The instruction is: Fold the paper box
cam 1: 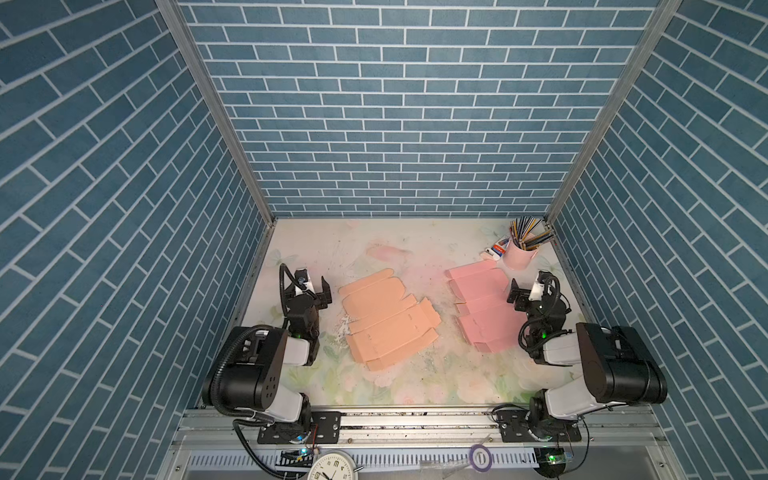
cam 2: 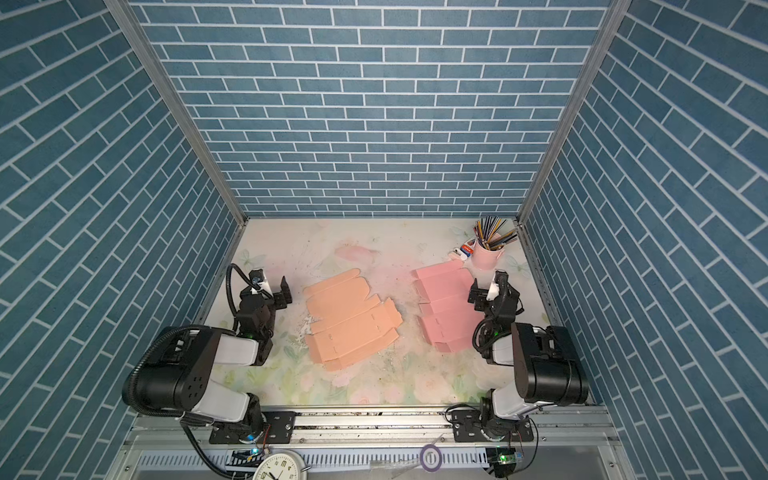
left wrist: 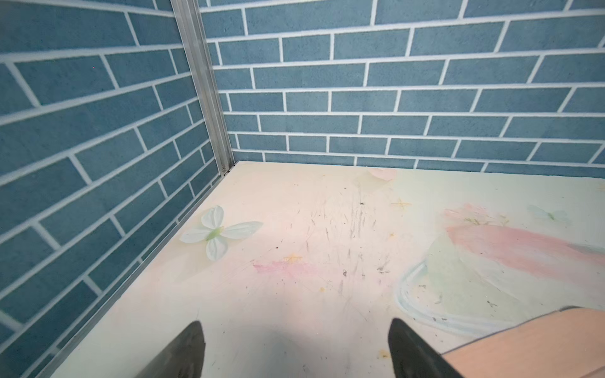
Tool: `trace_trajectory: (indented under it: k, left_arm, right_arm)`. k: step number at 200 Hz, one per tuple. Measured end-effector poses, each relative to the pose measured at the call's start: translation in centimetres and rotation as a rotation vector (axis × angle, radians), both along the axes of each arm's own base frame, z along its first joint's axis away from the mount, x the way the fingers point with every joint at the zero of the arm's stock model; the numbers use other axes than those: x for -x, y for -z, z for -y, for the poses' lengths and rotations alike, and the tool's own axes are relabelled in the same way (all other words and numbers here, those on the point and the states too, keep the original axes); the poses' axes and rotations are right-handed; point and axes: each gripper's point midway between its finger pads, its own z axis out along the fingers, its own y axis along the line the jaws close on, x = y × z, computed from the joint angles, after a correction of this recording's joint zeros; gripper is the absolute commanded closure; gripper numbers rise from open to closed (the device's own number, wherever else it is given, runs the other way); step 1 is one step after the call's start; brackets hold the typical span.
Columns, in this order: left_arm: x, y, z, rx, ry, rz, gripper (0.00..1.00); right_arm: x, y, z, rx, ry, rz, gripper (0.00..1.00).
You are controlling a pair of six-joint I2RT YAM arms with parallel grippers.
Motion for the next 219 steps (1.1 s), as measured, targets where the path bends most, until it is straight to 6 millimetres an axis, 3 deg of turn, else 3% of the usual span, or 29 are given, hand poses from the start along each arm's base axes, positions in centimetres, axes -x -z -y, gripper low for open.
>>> trace_trajectory:
  k: [219]
  left_arm:
    - [-0.1,0.09,0.43,0.003,0.036,-0.004,0.12]
  right_arm:
    - [-0.01,-0.01,-0.05,0.0,-0.004,0.0,0.02]
